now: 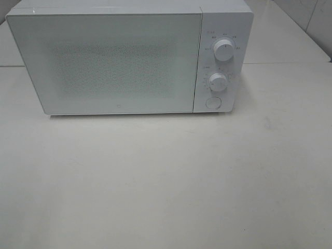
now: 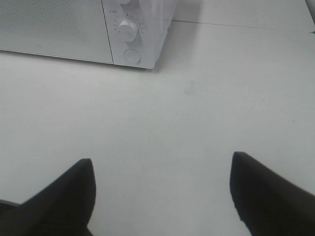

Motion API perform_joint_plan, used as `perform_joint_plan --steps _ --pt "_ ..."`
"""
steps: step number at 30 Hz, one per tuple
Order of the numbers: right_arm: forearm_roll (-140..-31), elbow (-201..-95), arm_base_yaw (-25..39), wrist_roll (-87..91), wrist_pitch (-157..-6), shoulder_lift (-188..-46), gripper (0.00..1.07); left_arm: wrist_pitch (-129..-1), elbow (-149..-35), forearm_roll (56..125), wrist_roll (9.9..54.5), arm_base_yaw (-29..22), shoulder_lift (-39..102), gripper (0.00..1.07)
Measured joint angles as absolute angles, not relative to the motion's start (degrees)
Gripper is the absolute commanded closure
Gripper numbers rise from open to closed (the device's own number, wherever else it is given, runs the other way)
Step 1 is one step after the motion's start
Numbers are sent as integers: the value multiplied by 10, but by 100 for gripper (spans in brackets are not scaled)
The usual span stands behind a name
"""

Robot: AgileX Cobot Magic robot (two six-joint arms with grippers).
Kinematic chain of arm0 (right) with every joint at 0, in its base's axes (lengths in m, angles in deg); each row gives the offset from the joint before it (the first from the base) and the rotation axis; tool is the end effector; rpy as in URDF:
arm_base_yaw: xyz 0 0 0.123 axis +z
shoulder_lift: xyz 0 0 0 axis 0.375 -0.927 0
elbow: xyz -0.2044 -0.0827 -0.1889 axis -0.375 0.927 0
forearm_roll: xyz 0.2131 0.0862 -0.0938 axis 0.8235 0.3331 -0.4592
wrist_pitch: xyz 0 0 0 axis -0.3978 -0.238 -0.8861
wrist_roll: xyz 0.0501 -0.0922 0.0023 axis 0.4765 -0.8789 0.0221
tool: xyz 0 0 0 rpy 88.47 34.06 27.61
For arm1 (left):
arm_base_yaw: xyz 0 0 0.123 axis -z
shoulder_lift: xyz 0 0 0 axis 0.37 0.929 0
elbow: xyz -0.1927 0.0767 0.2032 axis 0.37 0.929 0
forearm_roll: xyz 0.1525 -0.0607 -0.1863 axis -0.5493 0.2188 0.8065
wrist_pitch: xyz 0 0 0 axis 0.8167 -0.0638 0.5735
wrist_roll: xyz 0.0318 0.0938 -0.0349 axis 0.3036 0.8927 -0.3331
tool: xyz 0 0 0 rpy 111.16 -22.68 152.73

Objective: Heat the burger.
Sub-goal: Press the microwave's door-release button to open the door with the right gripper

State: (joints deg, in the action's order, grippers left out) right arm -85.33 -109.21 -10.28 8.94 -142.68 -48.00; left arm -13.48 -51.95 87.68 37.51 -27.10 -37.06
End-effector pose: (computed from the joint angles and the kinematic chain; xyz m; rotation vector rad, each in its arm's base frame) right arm 0.0007 0.0011 0.2741 -0.1615 1.9861 0.1720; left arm -0.0050 -0.0196 0.2743 0.0830 2.0309 -0.0861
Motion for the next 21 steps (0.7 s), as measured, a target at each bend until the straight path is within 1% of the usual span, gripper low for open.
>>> perform_joint_plan --steps 10,12,15,21 --pt "-853 -1099 -103 92 -1403 -481 34 -135 -519 877 375 -271 -371 6" --pt "-852 -1102 -103 93 -1379 -489 34 -135 -519 877 375 -271 -371 6" --pt "-852 -1104 -103 94 -1309 -538 34 -135 -519 877 375 -271 -371 6" --pt "-852 -1104 -103 94 -1249 -587 34 -135 -519 877 375 -271 -371 6"
